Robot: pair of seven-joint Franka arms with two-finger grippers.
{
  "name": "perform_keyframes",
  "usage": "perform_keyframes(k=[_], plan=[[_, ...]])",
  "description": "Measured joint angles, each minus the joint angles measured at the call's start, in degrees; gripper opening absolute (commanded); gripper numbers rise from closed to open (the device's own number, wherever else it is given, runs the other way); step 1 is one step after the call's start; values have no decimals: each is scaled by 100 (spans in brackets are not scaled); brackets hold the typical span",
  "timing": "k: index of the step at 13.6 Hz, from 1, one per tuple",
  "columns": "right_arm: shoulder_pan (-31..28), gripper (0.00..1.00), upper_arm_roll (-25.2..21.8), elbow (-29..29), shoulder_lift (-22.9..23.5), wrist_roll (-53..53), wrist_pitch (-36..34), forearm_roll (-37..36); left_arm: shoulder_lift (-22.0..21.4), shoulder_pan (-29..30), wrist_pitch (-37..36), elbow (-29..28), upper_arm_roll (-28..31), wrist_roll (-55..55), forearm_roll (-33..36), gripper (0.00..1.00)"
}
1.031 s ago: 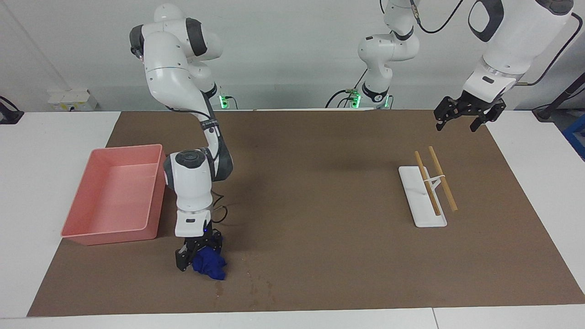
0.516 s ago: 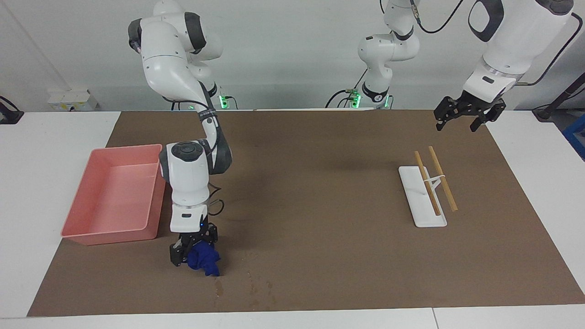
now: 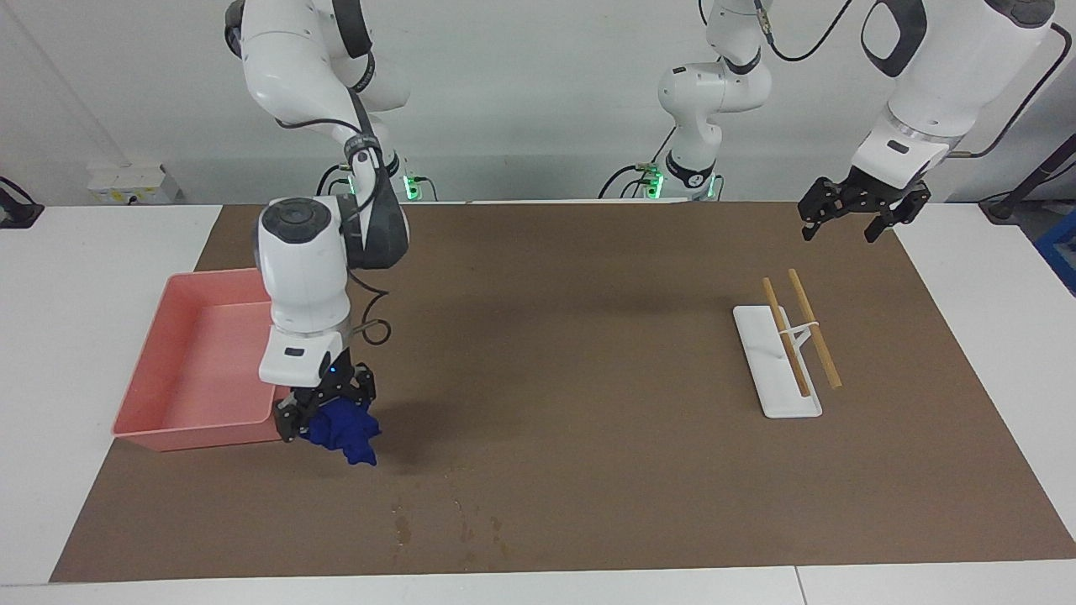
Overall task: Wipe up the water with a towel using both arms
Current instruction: 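Carry the towel into the pink bin and release it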
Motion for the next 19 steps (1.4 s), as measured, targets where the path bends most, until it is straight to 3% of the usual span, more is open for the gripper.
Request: perform_keyframes(k=[4,8,12,15,16,17,18,19], plan=[[-452,0,8,-2,-729,-740,-1041,274,0,0,0,0,0,0,0,100],[-1384,0,8,-22,-1025,-1759,-1602,716,0,0,0,0,0,0,0,100],[-1883,0,10,-553,-1172,-2018,-1535,805,0,0,0,0,0,0,0,100],[-2057,0,9,-1581,-1395,-2018,-641,805,0,0,0,0,0,0,0,100],[-2095,6,9,-1820,-1418,-2017,-436,805,0,0,0,0,0,0,0,100],[-2102,44,10,-1984,-1430,-2017,-256,805,0,0,0,0,0,0,0,100],[-2100,53,25,-2095,-1439,-2017,-111,805,0,0,0,0,0,0,0,100],[-2095,85,45,-2150,-1451,-2017,-42,805,0,0,0,0,0,0,0,100]])
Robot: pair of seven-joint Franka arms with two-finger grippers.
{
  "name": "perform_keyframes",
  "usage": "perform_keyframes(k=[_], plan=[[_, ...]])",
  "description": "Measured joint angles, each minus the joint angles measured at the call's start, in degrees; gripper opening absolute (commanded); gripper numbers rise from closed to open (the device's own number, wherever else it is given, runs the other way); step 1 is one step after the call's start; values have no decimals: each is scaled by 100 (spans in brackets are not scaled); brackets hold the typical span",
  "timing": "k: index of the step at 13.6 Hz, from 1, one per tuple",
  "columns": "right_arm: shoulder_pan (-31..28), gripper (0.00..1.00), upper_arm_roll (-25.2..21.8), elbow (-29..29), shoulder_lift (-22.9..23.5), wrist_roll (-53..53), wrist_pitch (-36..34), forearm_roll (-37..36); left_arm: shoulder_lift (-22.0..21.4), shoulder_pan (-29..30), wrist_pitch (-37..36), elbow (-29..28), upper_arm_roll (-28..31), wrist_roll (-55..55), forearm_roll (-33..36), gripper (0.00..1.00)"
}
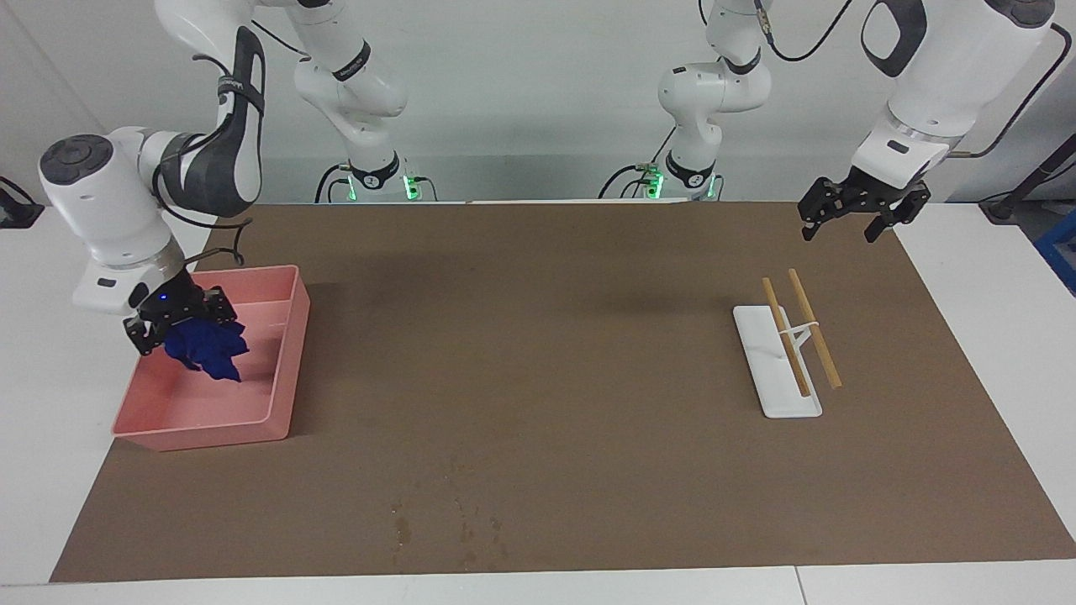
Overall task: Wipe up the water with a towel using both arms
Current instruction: 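Carry the towel into the pink bin and release it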
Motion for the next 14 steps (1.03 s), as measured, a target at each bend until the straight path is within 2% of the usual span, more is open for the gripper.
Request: perform_keyframes(k=[1,7,11,14], plan=[[6,100,16,-16,-17,1,8,0,0,0,0,0,0,0,0,100],[7,100,30,104,-212,1,-39,0,0,0,0,0,0,0,0,100],[36,100,156,861,-654,146,-1071,204,0,0,0,0,0,0,0,100],[268,100,226,1294,-899,1253,-2052,220,0,0,0,0,0,0,0,100]])
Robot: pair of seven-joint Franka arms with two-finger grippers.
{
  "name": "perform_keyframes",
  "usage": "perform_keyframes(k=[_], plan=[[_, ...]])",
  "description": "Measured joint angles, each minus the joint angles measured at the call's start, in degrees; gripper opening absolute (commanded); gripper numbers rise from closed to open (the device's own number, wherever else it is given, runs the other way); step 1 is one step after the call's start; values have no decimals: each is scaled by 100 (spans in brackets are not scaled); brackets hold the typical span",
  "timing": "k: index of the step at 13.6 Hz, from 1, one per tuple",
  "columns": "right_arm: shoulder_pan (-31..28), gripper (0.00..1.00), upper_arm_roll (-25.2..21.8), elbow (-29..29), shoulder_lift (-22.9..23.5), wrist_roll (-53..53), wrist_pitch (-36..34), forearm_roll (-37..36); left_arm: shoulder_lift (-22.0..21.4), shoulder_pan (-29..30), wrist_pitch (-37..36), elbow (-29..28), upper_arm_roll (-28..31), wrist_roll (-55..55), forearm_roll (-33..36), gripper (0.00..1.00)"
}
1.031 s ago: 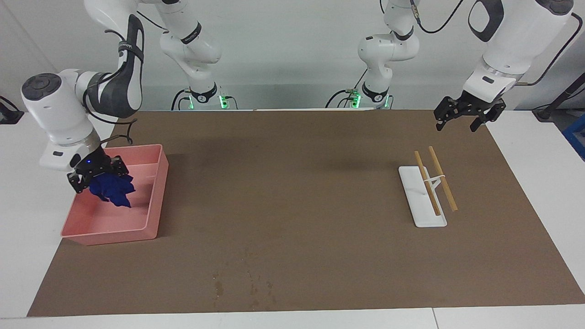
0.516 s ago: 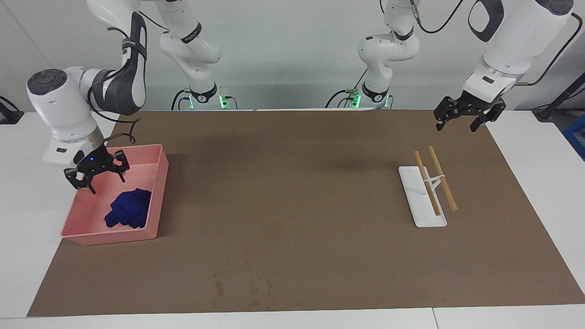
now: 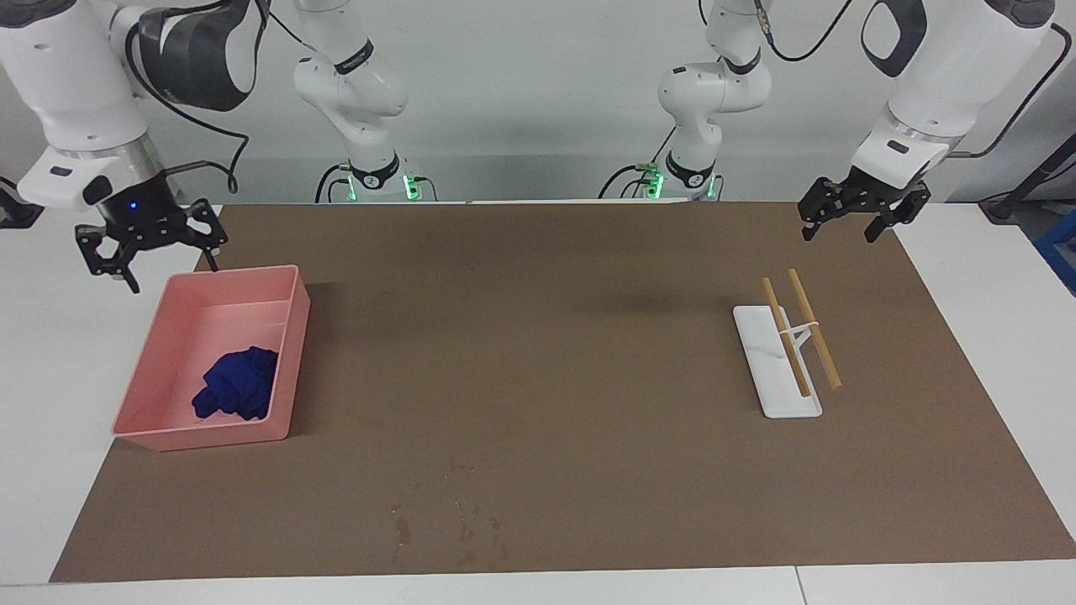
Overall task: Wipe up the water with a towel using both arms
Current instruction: 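Carry the towel into the pink bin and release it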
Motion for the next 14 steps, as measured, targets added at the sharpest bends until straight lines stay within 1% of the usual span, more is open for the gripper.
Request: perform_keyframes(k=[2,4,8,9,11,14], plan=[[244,100,51,258,-15,1162,-665,5,0,0,0,0,0,0,0,100],[364,100,96,301,-13,1821,-892,7,0,0,0,0,0,0,0,100],[348,100,76,291,-1,1938,-1129,16,0,0,0,0,0,0,0,100],[333,100,75,293,2,1943,-1261,133,0,0,0,0,0,0,0,100],[285,100,55,313,-1,2116,-1638,641,0,0,0,0,0,0,0,100],[252,100,51,348,-14,2314,-1981,839,0,0,0,0,0,0,0,100]])
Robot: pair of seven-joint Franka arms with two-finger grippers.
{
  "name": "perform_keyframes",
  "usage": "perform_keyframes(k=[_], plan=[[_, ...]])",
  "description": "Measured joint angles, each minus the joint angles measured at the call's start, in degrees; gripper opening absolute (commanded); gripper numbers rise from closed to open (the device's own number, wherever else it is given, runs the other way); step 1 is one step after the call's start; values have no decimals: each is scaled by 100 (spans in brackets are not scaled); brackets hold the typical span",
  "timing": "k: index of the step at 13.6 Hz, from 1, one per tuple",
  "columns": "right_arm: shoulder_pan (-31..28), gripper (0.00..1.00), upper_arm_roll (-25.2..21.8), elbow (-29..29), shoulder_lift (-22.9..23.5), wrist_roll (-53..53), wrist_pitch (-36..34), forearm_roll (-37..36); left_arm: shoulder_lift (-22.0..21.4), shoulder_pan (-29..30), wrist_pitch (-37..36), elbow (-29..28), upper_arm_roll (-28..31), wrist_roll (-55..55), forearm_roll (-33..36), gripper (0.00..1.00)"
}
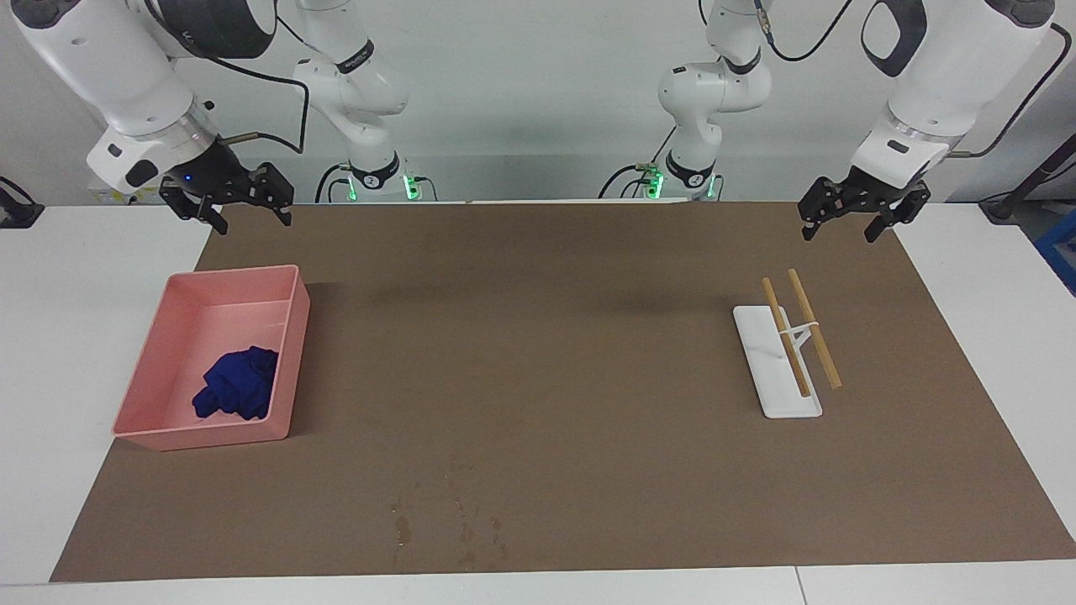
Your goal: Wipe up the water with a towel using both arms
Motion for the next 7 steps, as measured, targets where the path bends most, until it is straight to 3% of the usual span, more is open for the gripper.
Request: perform_keyframes(k=[7], plan=[[65,100,37,9,-28,10,-62,28,0,0,0,0,0,0,0,100]])
